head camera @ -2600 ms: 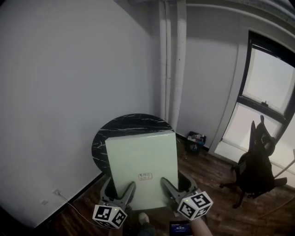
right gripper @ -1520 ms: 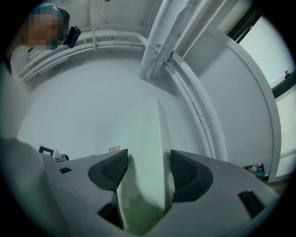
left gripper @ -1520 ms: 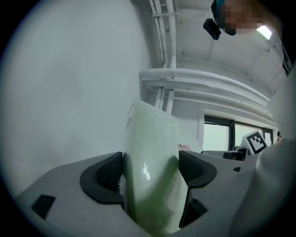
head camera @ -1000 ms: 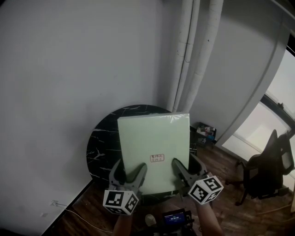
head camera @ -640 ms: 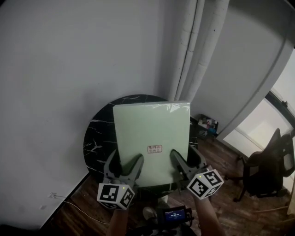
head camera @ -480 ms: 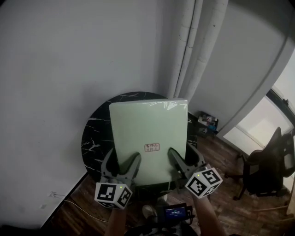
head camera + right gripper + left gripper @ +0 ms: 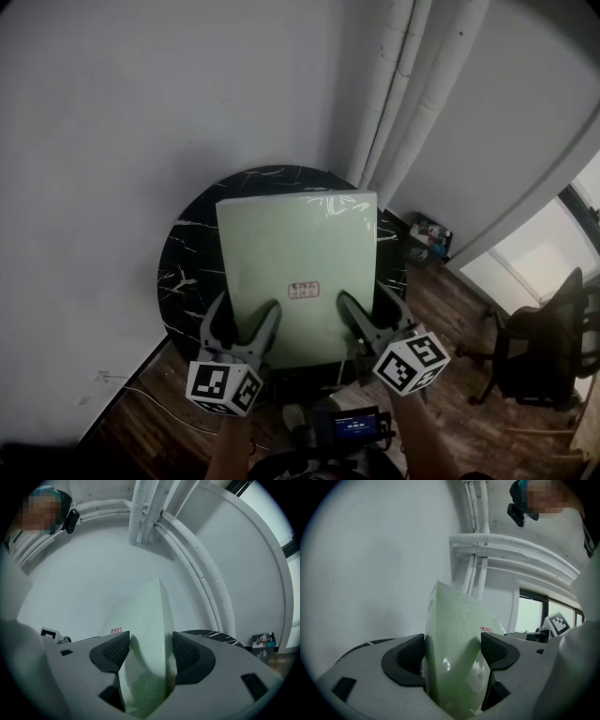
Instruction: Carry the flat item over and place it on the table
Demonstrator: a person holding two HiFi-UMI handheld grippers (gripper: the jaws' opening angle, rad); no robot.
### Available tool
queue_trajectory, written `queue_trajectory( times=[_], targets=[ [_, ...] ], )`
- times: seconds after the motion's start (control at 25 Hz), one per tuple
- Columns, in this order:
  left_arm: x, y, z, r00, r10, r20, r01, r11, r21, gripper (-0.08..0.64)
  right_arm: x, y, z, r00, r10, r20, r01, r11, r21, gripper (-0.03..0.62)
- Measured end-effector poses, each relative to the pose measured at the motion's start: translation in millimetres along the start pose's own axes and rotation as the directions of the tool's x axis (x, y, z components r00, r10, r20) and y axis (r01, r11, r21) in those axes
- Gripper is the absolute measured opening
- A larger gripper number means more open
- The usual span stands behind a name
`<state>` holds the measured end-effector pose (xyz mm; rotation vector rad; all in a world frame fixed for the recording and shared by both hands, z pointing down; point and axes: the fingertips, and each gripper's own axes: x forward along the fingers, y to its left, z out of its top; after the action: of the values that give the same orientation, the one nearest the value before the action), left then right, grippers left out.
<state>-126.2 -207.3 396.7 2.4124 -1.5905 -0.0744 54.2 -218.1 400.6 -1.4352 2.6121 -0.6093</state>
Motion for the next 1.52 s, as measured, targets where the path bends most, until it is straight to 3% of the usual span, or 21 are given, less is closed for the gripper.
queue_trajectory(
  times=[0.44,0.88,1.52],
  targets=[
    [37,25,-66,0.992,0.053,-0.110,-0.059,0.997,-0.045,0.388,36,-48,-58,0.991,0.017,-0.136,-0.009,0.998,0.056,0.249],
    [59,49,-131,0.969,0.100,-0.224,-0.119,0.990,-0.074,0.388,62,-85,-120,0.967,0.018,-0.252,0.012,0.993,0.116,0.249],
    [83,89,-178,0.934,0.174,-0.311,-0.209,0.974,-0.083,0.380,105,-109,-165,0.935,0.056,-0.351,-0.013,0.992,0.124,0.249]
  ],
)
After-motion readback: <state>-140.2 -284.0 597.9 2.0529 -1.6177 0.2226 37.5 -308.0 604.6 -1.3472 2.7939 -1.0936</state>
